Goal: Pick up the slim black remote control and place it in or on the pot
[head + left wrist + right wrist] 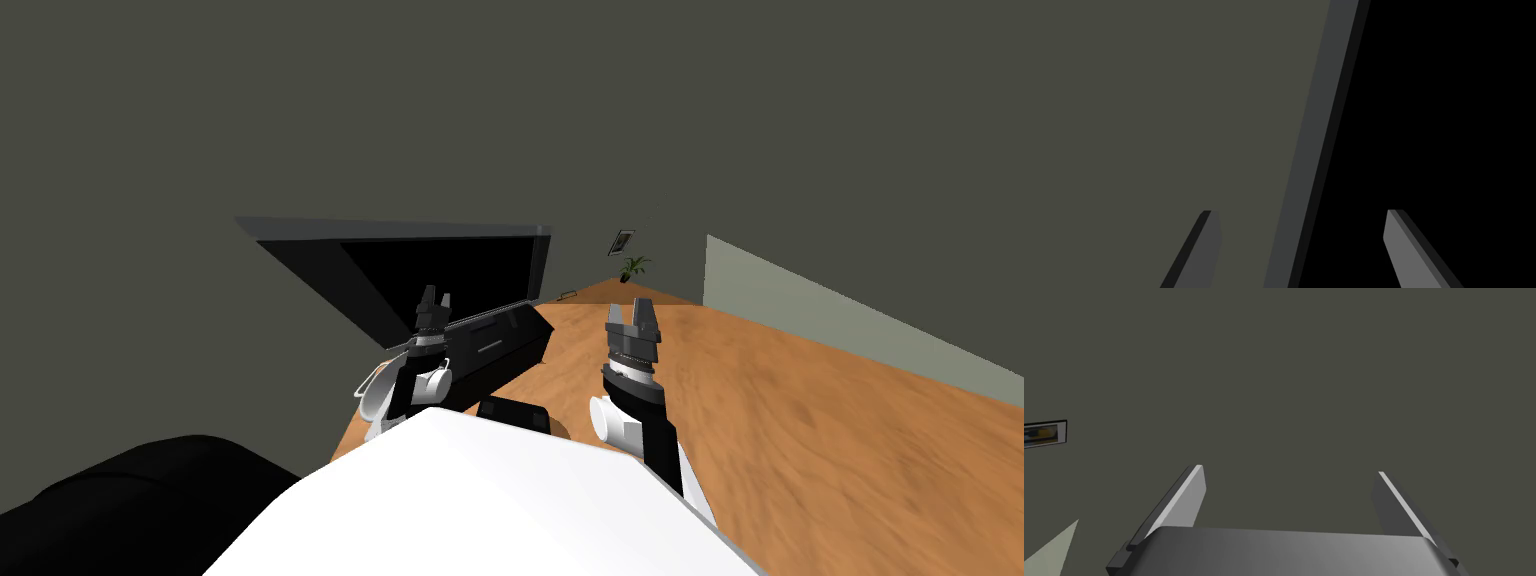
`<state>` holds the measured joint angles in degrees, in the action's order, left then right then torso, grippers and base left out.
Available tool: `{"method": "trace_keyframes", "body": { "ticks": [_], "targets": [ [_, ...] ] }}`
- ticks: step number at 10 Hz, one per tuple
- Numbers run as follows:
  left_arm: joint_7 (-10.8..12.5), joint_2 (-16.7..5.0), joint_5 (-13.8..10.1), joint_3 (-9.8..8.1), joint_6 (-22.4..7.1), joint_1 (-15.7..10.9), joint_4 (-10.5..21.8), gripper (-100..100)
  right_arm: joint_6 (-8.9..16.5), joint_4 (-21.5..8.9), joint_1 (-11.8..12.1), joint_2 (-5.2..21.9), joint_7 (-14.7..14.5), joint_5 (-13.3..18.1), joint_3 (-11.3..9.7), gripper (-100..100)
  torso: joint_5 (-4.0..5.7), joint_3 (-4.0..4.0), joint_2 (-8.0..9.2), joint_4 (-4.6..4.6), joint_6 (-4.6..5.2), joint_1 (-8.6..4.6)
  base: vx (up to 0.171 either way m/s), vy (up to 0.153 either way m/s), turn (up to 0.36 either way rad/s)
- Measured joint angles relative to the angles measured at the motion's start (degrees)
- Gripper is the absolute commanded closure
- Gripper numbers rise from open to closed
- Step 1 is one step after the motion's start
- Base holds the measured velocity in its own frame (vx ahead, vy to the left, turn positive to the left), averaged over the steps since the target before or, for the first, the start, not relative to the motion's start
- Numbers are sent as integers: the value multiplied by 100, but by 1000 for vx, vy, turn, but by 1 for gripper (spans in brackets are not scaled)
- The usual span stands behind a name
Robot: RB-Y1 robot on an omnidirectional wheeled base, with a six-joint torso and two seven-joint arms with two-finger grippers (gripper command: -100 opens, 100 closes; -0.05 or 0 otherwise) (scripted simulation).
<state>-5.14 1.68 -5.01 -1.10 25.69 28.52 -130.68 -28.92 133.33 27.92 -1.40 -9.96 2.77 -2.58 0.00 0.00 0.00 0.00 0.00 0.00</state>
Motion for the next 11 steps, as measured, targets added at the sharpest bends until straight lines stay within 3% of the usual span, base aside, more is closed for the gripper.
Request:
{"method": "trace_keyframes", "body": {
  "ticks": [5, 9, 11],
  "targets": [
    [128, -772, -258, -36, -173, 53, 283, -100, 0, 0, 0, 0, 0, 0, 0, 0, 2, -3, 6, -1, 1, -8, -14, -25, -90],
    [356, -1295, -704, -153, -493, -43, 877, -100, 0, 0, -1, 0, 0, 0, -1, 0, 3, -3, 6, -1, 1, -15, -23, -47, -159],
    [546, -1566, -1000, -211, -587, 60, 1218, -100, 0, 0, -1, 0, 0, 0, -1, 0, 4, -7, 11, -2, 1, -17, -25, -59, -183]
  ]
}}
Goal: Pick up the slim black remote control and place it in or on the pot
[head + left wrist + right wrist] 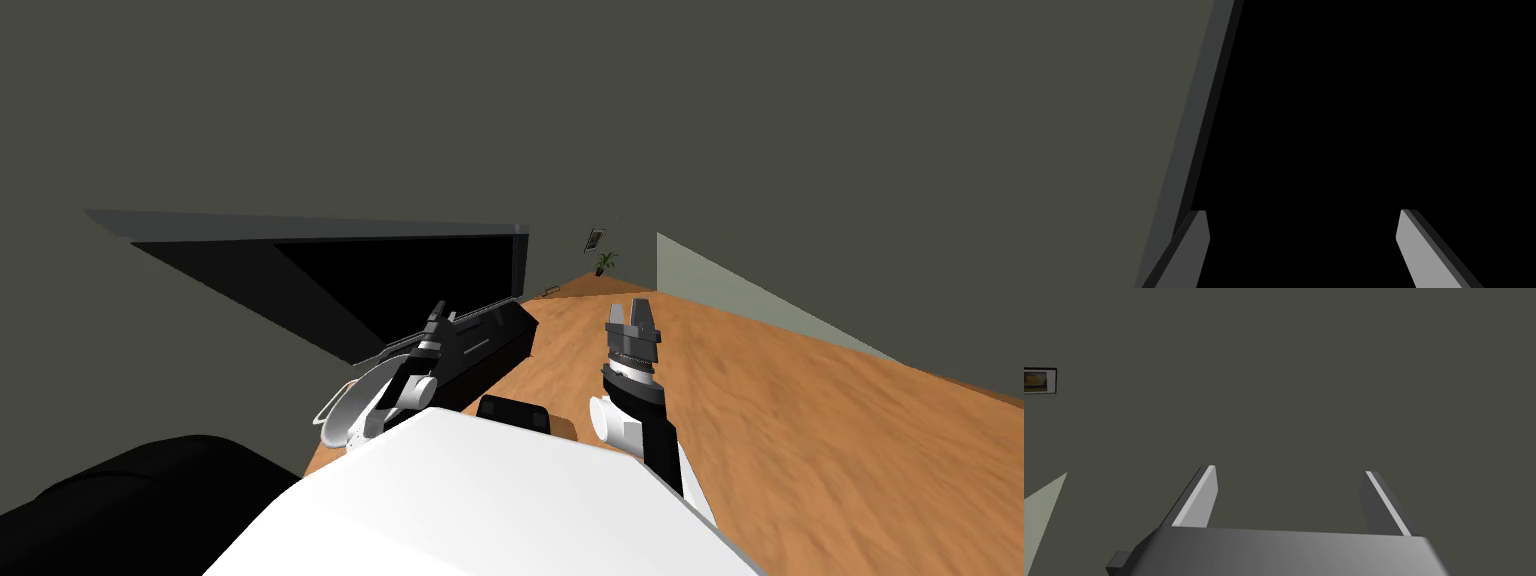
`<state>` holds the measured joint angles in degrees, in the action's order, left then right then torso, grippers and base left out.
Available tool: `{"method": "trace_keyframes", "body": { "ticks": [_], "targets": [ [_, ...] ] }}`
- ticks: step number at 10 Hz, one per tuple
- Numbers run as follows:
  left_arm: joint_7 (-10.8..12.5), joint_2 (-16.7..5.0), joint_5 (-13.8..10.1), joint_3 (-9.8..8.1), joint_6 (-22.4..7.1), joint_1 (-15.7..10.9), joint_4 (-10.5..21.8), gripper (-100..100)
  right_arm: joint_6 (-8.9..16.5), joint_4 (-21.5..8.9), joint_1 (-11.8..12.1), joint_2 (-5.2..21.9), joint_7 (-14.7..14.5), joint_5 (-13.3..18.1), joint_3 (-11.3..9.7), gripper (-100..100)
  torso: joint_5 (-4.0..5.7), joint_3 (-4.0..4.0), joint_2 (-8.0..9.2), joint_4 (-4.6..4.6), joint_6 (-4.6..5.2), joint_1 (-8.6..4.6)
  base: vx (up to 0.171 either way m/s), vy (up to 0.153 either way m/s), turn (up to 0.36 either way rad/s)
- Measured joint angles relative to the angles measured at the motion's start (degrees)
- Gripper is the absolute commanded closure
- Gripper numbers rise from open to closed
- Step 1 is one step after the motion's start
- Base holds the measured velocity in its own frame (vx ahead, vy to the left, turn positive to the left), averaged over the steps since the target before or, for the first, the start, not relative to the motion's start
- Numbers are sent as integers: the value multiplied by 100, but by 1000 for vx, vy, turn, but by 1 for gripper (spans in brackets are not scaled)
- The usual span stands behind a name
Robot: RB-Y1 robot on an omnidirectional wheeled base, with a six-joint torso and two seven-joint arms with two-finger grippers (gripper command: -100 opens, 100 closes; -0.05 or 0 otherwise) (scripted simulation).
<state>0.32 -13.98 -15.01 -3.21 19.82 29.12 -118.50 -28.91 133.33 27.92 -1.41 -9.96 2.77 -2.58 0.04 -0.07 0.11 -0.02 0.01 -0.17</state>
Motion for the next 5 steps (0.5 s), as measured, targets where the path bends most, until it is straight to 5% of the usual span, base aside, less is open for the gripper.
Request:
{"method": "trace_keyframes", "body": {
  "ticks": [2, 5],
  "targets": [
    [139, -167, -289, 10, -169, 188, 226, -100, 0, 0, 0, 0, 0, 0, 0, 0, 1, 1, -2, 0, -1, -4, -11, -51, -127],
    [243, -296, -543, -38, -454, 132, 501, -100, 0, 0, 1, 0, 0, 0, 1, 0, -1, 4, -7, 1, -3, 10, -4, -33, -112]
  ]
}}
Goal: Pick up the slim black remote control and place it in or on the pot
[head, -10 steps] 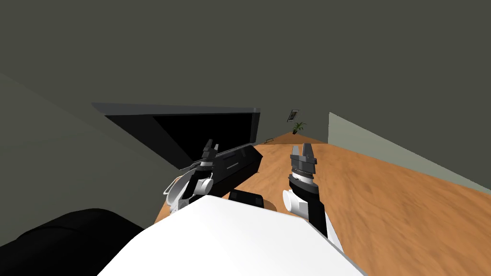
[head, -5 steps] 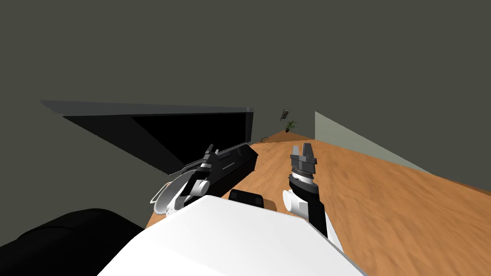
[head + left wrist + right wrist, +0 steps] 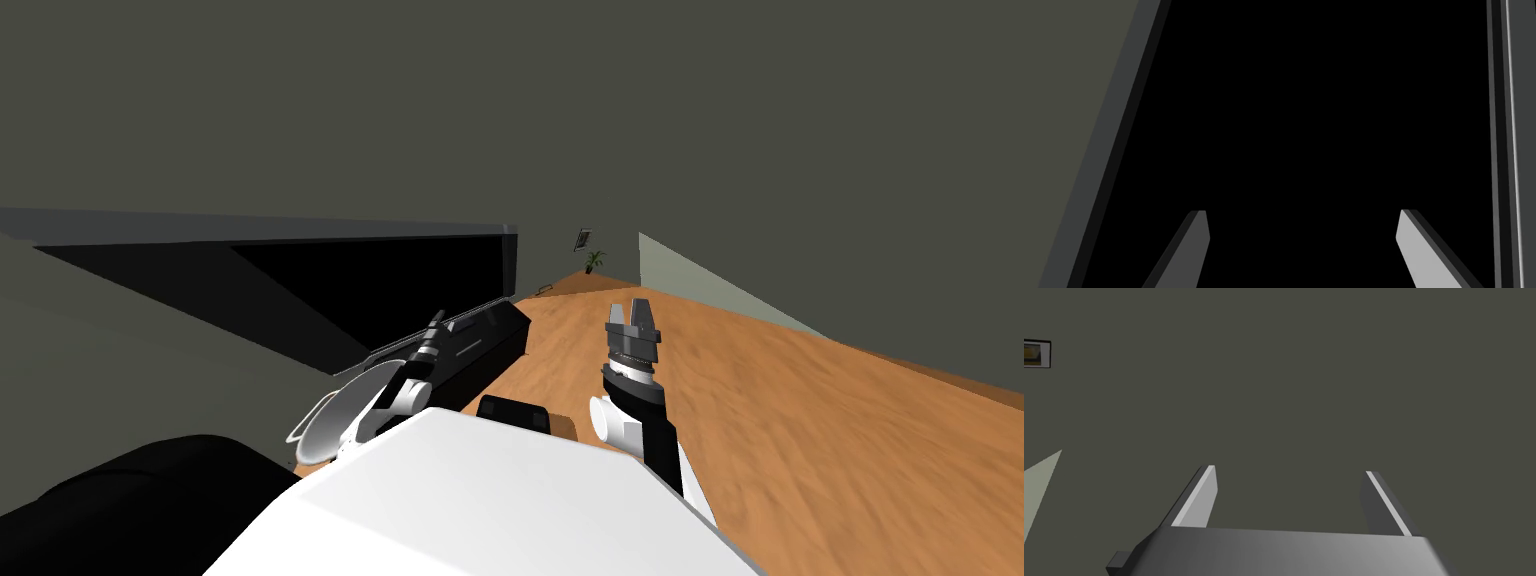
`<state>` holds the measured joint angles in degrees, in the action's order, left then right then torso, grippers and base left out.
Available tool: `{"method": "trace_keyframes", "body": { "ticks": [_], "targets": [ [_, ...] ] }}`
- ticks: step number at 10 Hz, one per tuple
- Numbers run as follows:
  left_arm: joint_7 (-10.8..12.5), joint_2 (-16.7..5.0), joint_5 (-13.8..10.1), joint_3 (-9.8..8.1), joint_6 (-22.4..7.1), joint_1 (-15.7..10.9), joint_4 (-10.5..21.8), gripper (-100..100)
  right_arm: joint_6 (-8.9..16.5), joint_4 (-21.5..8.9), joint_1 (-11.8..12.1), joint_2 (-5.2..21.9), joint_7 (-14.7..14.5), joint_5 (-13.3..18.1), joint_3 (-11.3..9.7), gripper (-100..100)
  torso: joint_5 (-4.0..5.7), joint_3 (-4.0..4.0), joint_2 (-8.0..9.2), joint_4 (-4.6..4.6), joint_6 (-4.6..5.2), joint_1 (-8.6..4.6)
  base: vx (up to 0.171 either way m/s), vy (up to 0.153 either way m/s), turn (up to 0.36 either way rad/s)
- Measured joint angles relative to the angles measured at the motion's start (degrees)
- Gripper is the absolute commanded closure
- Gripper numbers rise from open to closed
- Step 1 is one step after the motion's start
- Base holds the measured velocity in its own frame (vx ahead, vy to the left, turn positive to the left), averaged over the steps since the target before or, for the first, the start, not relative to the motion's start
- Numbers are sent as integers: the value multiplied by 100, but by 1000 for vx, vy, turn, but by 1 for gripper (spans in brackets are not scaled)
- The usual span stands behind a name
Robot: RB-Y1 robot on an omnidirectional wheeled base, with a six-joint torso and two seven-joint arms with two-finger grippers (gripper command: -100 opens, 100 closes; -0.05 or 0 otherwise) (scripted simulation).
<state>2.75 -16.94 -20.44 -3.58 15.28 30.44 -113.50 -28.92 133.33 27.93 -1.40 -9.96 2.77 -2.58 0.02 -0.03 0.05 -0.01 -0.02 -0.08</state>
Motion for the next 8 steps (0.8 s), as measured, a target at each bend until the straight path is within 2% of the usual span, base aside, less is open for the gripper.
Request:
{"method": "trace_keyframes", "body": {
  "ticks": [2, 4, 5, 6, 8],
  "targets": [
    [113, -120, -270, -21, -179, 103, 195, -100, 0, 0, 0, 0, 0, 0, 0, 0, 1, 2, -4, 1, 2, -6, 8, -41, -134],
    [194, -214, -466, -25, -314, 14, 549, -100, 0, 0, 0, 0, 0, 0, 0, 0, 0, 4, -7, 1, 3, -3, 18, -45, -204],
    [271, -328, -645, -40, -438, 26, 742, -100, 0, 0, 0, 0, 0, 0, 0, 0, 1, 6, -11, 2, 3, -7, 31, -37, -47],
    [317, -367, -727, -32, -495, 85, 848, -100, 0, 0, 1, 0, 0, 0, 0, 0, 1, 7, -12, 3, -2, -4, 33, -44, -90],
    [413, -509, -1034, -50, -769, 143, 1117, -100, 0, 0, 0, 0, 0, 0, 0, 0, 2, 11, -19, 4, 2, -5, 49, -37, -150]
  ]
}}
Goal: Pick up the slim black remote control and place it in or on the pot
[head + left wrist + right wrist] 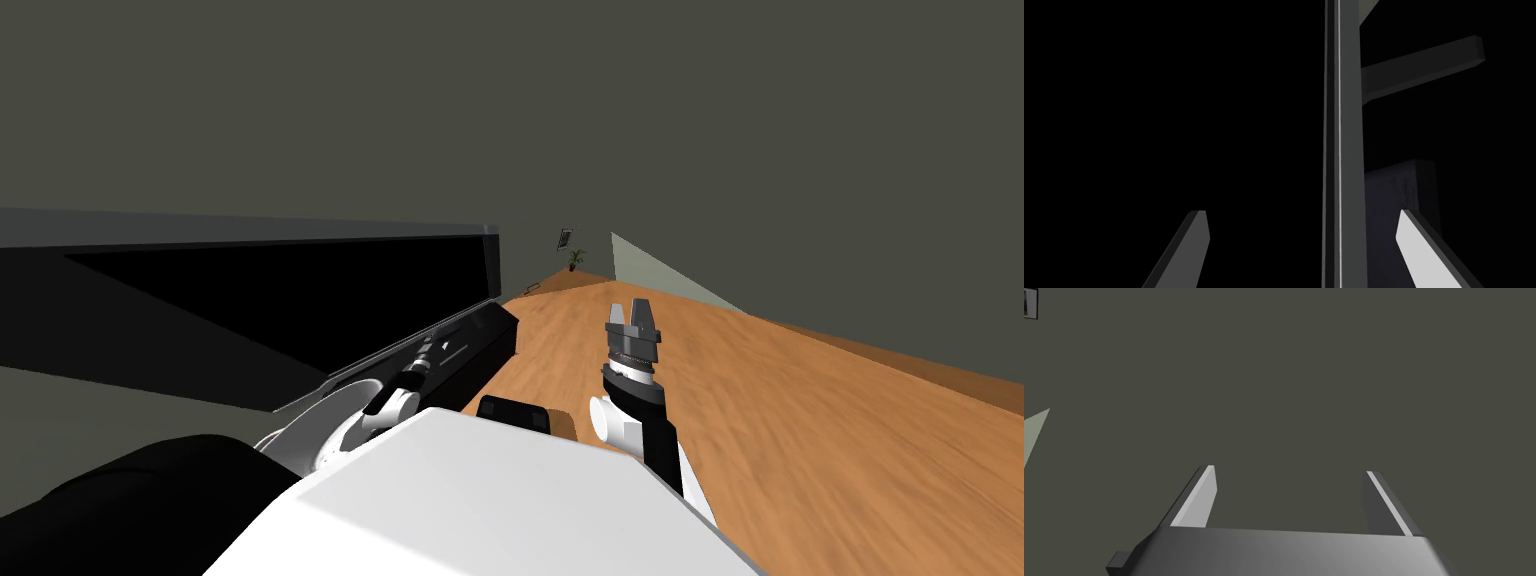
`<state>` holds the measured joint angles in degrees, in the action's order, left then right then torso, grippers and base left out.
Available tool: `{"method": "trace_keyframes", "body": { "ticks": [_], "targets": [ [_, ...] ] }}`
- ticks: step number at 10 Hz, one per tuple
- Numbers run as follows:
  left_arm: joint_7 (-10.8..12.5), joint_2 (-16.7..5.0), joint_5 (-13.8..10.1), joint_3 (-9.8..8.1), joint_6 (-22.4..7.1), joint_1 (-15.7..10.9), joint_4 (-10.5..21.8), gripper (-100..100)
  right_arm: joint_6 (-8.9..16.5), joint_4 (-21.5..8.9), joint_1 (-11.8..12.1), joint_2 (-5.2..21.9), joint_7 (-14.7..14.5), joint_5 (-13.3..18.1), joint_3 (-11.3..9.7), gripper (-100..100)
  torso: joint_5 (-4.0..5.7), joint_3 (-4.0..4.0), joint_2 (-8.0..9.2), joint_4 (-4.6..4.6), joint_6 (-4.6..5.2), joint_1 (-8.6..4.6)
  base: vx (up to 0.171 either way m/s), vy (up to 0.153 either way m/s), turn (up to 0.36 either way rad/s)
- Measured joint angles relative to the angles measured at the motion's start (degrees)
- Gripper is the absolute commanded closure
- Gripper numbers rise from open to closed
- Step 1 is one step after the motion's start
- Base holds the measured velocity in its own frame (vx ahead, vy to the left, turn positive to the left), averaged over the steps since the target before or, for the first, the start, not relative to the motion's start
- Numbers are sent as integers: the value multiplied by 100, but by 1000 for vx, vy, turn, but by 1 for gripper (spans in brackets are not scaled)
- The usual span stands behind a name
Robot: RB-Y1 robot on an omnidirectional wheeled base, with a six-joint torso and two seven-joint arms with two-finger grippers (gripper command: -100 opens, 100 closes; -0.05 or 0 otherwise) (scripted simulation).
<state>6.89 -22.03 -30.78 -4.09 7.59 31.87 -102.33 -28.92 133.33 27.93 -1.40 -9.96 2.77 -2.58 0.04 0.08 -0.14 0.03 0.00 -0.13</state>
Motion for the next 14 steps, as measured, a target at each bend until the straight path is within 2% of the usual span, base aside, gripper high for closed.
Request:
{"method": "trace_keyframes", "body": {
  "ticks": [2, 3, 4, 5, 6, 7, 12, 13, 14],
  "targets": [
    [101, -145, -243, 29, -159, -27, 378, -100, 0, 0, 0, 0, 0, 0, 0, 0, -2, 0, 0, 0, -1, 5, 42, -23, -91],
    [71, -66, -276, 20, -287, -59, 480, -100, 0, 0, 1, 0, 0, 0, 1, 0, -2, -1, 3, 0, -2, 6, 53, -31, -119],
    [112, -182, -431, 37, -395, -71, 684, -100, 0, 0, 0, 0, 0, 0, 0, 0, -1, 1, -1, 0, -1, 5, 45, -22, -75],
    [120, -157, -485, 20, -503, -26, 731, -100, 0, 0, 1, 0, 0, 0, 1, 0, -1, -1, 2, 0, -3, 6, 52, -19, -111],
    [136, -204, -612, 52, -603, -37, 910, -100, 0, 0, 0, 0, 0, 0, 0, 0, -2, 1, -1, 0, -1, 8, 50, -15, -60],
    [197, -333, -728, 91, -628, -72, 1135, -100, 0, 0, 1, 0, 0, 0, 1, 0, -2, 1, 0, 0, -3, 11, 82, -17, -131],
    [316, -572, -1289, 8, -1378, -65, 1708, -100, 0, 0, 1, 0, 0, 0, 1, 0, -2, 6, -11, 2, -1, 9, 73, -10, -79],
    [309, -546, -1335, 50, -1441, -74, 1880, -100, 0, 0, 1, 0, 0, 0, 1, 0, -3, 5, -8, 2, -4, 10, 89, -15, -85],
    [331, -657, -1509, 111, -1515, -93, 2085, -100, 0, 0, 1, 0, 0, 0, 1, 0, -2, 8, -13, 3, -2, 9, 82, -11, -61]
  ]
}}
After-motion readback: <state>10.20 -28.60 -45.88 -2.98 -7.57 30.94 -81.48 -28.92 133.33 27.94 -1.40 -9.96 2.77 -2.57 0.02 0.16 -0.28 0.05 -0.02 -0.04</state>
